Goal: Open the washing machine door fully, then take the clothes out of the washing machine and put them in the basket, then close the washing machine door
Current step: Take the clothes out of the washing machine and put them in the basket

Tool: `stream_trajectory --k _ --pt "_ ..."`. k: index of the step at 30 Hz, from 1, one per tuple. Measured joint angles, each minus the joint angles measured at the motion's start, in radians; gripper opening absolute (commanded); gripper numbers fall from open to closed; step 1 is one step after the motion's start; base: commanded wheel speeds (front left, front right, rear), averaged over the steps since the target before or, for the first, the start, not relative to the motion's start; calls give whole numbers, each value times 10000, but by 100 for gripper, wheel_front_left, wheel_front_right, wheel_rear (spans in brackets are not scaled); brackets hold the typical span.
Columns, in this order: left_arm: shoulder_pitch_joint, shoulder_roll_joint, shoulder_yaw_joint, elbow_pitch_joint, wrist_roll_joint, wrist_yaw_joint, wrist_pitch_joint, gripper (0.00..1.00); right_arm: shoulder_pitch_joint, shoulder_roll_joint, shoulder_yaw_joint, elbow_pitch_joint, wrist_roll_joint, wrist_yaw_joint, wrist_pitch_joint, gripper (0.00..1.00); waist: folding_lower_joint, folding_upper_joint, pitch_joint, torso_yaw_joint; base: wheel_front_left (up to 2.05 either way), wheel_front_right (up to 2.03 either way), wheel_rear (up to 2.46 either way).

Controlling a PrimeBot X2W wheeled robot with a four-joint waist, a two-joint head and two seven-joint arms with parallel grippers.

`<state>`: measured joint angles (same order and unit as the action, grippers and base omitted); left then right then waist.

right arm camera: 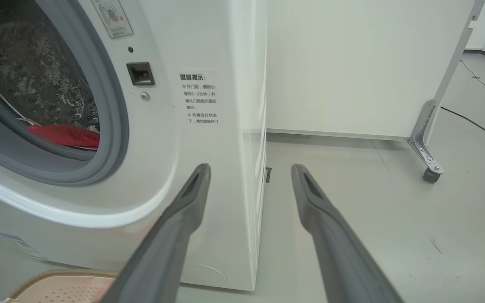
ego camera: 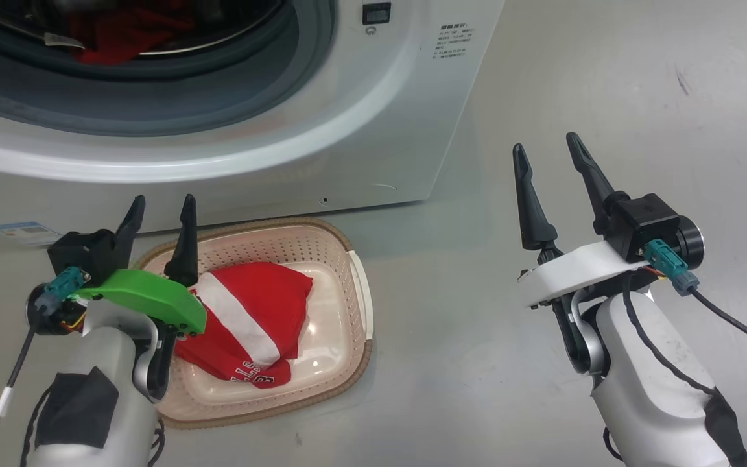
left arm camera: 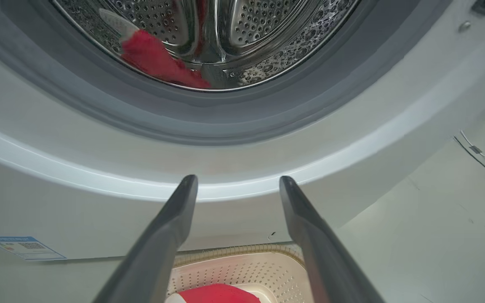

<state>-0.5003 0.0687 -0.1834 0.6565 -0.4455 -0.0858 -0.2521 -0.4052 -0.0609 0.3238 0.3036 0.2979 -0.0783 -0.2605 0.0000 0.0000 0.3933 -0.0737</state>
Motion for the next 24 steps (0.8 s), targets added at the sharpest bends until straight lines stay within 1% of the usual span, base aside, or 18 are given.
stream_trajectory --k 4,8,16,19,24 --pt "229 199 249 -811 96 115 2 100 192 4 -56 127 -21 71 0 100 0 0 -455 147 0 0 0" --pt "447 257 382 -1563 424 280 0 100 473 6 -199 234 -19 151 0 100 0 0 -906 248 0 0 0" --pt "1424 391 307 -1969 642 510 0 100 908 12 -274 351 -19 159 0 100 0 0 -1633 356 0 0 0" --pt "1799 408 249 -2182 692 631 0 100 1091 13 -313 368 -19 244 0 100 0 0 -1885 372 0 0 0" --pt "2408 430 219 -2456 800 788 0 100 1490 23 -366 422 -19 244 0 100 0 0 -2248 380 0 0 0"
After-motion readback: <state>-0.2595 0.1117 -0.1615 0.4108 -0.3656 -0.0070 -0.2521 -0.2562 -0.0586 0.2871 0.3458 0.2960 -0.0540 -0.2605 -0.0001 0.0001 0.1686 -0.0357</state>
